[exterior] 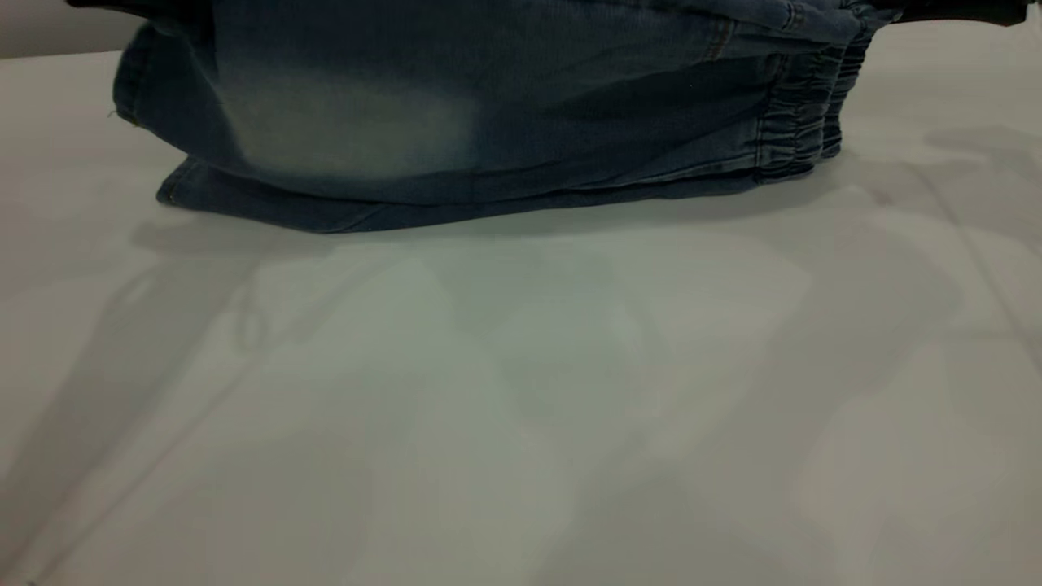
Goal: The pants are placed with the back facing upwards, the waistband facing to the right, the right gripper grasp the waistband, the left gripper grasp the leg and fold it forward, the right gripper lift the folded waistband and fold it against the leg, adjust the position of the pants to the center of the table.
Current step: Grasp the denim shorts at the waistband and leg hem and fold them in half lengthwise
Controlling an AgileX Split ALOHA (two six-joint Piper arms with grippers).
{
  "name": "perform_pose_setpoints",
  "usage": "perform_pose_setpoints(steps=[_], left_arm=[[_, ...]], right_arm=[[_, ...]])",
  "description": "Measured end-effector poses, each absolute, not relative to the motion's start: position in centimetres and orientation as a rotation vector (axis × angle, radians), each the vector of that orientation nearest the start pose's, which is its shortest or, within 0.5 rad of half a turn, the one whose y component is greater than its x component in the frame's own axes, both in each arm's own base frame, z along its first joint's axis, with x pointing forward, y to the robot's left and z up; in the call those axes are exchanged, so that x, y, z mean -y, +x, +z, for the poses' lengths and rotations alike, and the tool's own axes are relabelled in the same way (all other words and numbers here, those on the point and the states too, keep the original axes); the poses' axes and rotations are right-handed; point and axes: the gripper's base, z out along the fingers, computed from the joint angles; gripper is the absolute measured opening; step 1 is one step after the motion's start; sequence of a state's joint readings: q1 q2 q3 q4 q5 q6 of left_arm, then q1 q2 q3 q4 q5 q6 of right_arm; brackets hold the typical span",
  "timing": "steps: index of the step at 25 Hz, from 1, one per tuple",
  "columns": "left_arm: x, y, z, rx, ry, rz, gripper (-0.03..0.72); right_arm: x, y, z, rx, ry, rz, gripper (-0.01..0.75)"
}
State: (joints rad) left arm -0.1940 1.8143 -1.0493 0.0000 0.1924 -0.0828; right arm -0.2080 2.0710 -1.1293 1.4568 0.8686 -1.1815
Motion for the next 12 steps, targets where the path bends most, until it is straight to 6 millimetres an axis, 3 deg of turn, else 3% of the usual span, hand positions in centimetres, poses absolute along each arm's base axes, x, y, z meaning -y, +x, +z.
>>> perform_pose_setpoints(steps=[12], left_arm=[[7.9, 41.2, 14.0, -2.475, 0.143, -0.111, 0.096]], right_arm=[[0.9, 41.8, 9.7, -2.405, 0.093, 1.102, 0.027]])
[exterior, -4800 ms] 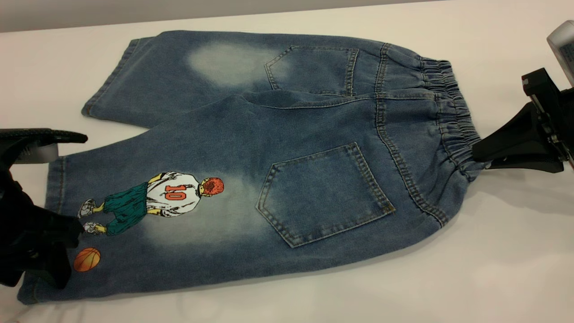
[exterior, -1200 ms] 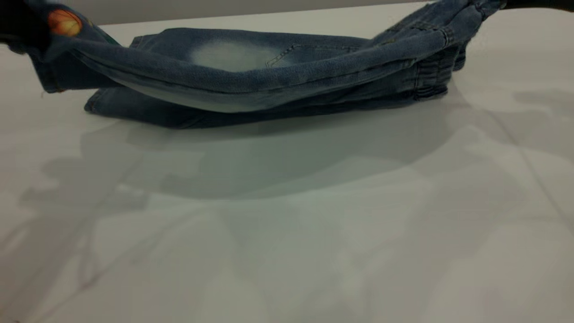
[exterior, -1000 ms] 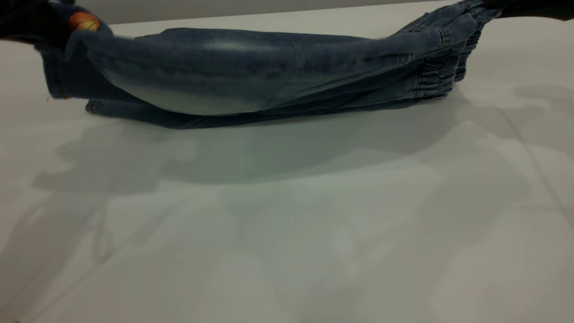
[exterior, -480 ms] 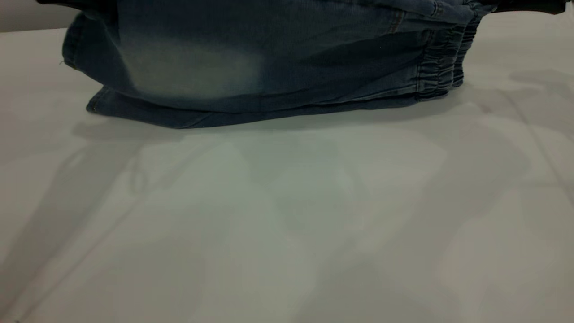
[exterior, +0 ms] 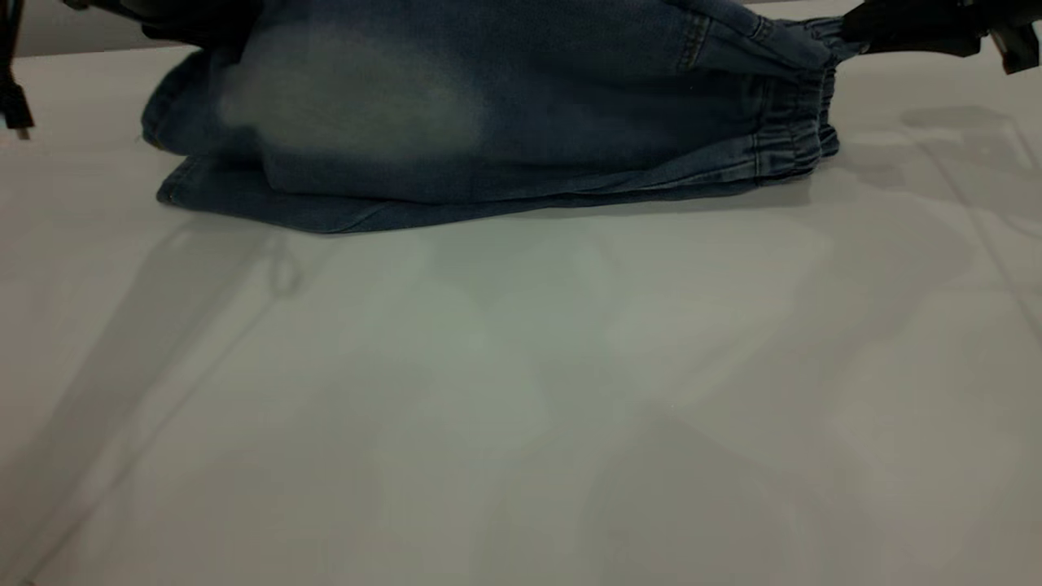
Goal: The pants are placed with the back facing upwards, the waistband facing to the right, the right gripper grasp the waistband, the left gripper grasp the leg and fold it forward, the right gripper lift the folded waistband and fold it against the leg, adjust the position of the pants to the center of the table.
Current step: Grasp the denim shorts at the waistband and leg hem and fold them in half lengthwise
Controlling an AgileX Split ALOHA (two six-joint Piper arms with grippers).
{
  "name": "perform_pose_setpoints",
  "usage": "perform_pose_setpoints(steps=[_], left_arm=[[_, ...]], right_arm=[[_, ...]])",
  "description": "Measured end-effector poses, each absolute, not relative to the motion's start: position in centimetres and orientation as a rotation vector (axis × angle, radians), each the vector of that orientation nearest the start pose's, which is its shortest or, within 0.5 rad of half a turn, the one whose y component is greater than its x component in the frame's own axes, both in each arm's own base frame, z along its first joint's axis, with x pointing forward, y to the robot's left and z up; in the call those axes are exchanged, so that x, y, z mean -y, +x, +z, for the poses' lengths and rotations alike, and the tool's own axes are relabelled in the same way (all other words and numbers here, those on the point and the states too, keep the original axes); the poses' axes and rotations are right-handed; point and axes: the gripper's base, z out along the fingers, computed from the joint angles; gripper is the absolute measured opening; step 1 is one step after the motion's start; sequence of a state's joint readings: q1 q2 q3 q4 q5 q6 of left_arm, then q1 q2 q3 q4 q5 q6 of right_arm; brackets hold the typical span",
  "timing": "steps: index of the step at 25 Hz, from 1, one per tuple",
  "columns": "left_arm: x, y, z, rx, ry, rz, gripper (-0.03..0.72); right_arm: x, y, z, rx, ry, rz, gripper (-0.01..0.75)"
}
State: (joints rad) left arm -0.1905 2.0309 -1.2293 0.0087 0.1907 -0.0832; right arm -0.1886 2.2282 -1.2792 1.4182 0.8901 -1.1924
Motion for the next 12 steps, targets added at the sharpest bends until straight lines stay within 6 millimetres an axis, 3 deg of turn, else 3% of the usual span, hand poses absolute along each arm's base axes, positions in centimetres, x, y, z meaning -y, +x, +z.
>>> perform_pose_setpoints(steps=[4, 7, 12], left_arm=[[7.81, 41.88, 13.75, -2.447, 0.185, -0.086, 0.096], [7.40, 42.02, 13.67, -2.445, 0.179, -0.079, 0.096], [7.13, 42.02, 13.65, -2.453, 0.171, -0.075, 0.096]], right_arm=[[0.16, 42.04, 9.62, -2.413, 0.051, 1.106, 0.034], [0.10, 42.12, 9.58, -2.413, 0.059, 1.096, 0.081], [0.16, 42.17, 9.54, -2.415, 0.071, 1.086, 0.290]])
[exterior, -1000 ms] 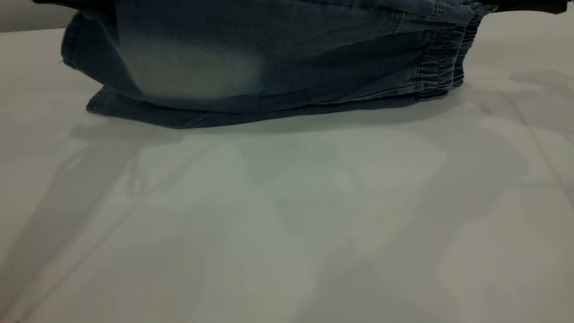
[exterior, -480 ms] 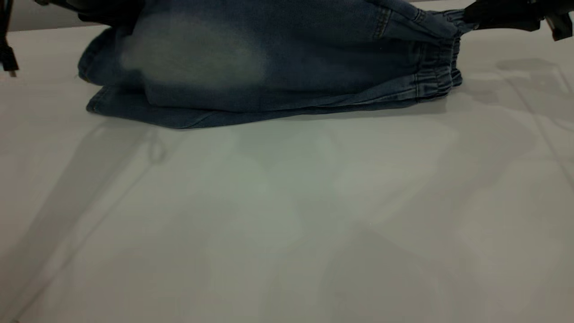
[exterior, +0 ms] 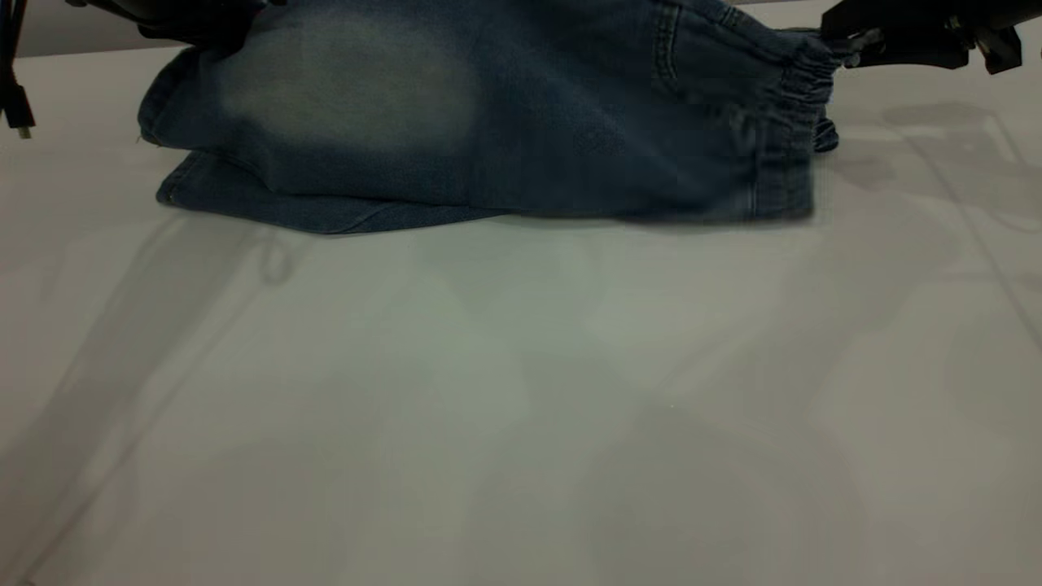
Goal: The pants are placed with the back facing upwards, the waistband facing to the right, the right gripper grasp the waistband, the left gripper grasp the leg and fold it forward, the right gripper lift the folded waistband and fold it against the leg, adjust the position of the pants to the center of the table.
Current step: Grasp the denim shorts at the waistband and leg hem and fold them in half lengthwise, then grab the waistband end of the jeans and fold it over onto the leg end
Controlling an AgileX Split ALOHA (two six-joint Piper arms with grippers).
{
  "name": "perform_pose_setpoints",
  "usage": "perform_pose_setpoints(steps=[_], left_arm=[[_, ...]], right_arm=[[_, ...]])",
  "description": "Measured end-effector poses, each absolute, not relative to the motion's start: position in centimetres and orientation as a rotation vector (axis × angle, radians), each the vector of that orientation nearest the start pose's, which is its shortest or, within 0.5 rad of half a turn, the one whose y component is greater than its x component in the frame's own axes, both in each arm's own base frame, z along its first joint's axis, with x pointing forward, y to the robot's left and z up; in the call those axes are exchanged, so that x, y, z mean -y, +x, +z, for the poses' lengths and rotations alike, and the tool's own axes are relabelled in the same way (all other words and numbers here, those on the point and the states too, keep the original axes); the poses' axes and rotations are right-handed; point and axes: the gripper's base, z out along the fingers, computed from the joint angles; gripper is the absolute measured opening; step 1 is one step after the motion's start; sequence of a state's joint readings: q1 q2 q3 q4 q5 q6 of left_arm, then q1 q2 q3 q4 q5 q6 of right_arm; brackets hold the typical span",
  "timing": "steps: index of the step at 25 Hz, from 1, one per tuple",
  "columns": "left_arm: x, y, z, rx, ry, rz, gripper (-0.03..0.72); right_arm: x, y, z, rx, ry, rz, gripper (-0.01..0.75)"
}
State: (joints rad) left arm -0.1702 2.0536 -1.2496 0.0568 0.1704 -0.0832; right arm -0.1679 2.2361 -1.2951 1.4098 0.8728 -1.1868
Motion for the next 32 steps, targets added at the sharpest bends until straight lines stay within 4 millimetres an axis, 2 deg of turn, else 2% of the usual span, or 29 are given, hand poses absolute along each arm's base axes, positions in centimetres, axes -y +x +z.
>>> perform_pose_setpoints(steps=[4, 6, 8, 14, 17, 20, 24, 27, 32], left_arm=[[6.8, 42.2, 13.7, -2.436, 0.186, -0.060, 0.096], [6.7, 42.2, 13.7, -2.437, 0.185, -0.058, 0.096], [6.7, 42.2, 13.7, -2.437, 0.184, -0.058, 0.096], [5.1, 42.8, 13.6, -2.393, 0.193, -0.019, 0.111], [5.1, 43.0, 13.0, -2.385, 0.226, -0.006, 0.184], [5.2, 43.1, 12.2, -2.383, 0.229, -0.011, 0.303], [5.2, 43.3, 11.9, -2.373, 0.227, -0.016, 0.420], [5.3, 43.4, 12.1, -2.361, 0.220, -0.021, 0.465], [5.3, 43.7, 12.7, -2.393, 0.215, -0.011, 0.475]], right_arm=[[0.2, 42.2, 9.5, -2.417, 0.083, 1.080, 0.486], [0.2, 42.2, 9.6, -2.417, 0.086, 1.082, 0.547], [0.2, 42.2, 9.6, -2.419, 0.094, 1.086, 0.577], [0.2, 42.2, 9.6, -2.418, 0.093, 1.096, 0.579], [0.2, 42.2, 9.6, -2.418, 0.093, 1.096, 0.579], [0.2, 42.2, 9.6, -2.418, 0.096, 1.095, 0.578], [0.2, 42.2, 9.6, -2.418, 0.094, 1.095, 0.578], [0.2, 42.2, 9.6, -2.424, 0.123, 1.106, 0.578], [0.1, 41.7, 9.4, -2.474, 0.136, 1.147, 0.578]])
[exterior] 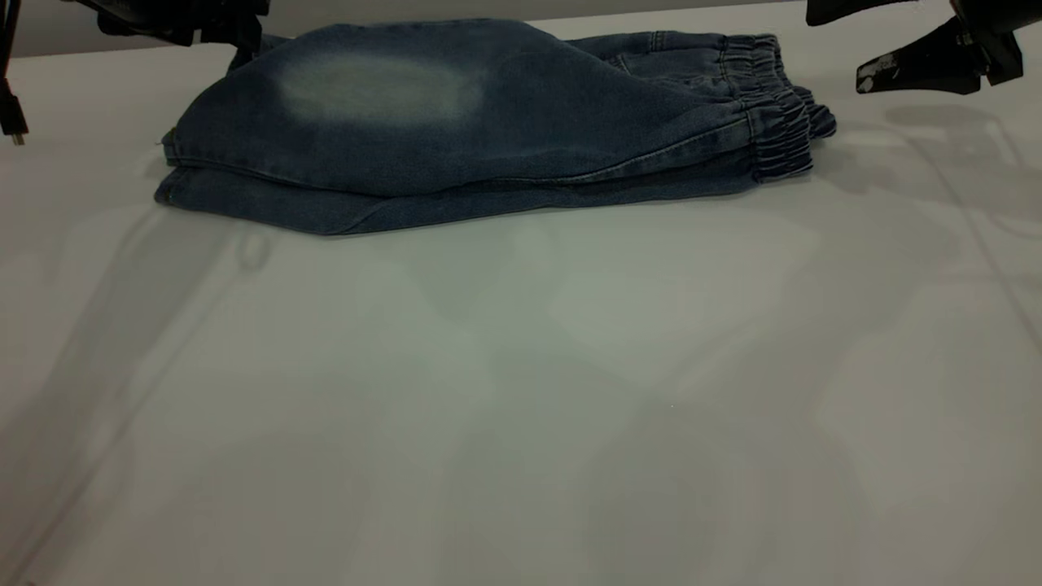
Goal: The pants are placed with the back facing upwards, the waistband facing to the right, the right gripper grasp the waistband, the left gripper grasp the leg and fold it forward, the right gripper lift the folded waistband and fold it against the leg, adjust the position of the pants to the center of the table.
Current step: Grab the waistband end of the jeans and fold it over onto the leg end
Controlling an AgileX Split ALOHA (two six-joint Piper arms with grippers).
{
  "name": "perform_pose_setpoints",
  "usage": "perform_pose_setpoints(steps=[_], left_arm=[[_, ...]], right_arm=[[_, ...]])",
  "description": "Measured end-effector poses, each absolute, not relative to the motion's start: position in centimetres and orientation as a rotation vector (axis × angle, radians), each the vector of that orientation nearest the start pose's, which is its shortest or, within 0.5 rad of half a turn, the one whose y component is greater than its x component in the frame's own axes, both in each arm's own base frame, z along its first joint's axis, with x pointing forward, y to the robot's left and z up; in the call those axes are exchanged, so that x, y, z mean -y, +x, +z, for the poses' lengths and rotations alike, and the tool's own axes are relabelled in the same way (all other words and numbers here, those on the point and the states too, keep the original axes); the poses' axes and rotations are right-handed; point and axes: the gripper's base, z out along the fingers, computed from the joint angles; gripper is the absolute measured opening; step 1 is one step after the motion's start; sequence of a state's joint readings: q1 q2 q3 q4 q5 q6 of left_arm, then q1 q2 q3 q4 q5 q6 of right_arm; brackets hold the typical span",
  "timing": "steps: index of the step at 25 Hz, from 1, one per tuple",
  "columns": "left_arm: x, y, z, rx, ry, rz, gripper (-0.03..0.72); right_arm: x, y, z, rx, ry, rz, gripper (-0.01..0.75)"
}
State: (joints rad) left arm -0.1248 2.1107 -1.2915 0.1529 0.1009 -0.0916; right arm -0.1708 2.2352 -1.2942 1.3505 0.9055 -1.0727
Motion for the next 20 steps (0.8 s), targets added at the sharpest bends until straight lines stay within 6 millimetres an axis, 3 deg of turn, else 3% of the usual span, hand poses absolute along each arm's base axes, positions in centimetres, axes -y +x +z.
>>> perform_pose_setpoints(steps=[6, 10, 13, 20], left_arm=[[7.0, 43.4, 15.3, -2.412, 0.244, -0.017, 0.477], [8.9, 42.4, 17.8, -2.401, 0.309, -0.020, 0.477], [8.6, 42.1, 19.4, -2.380, 0.299, -0.018, 0.477], [8.4, 41.7, 19.4, -2.423, 0.297, -0.005, 0.477]], right_arm=[[0.0, 41.5, 9.1, -2.498, 0.145, 1.171, 0.578], [-0.1, 41.3, 7.2, -2.526, 0.173, 1.198, 0.578], [-0.1, 41.3, 5.8, -2.528, 0.204, 1.220, 0.578], [-0.2, 41.2, 3.8, -2.510, 0.221, 1.239, 0.578]])
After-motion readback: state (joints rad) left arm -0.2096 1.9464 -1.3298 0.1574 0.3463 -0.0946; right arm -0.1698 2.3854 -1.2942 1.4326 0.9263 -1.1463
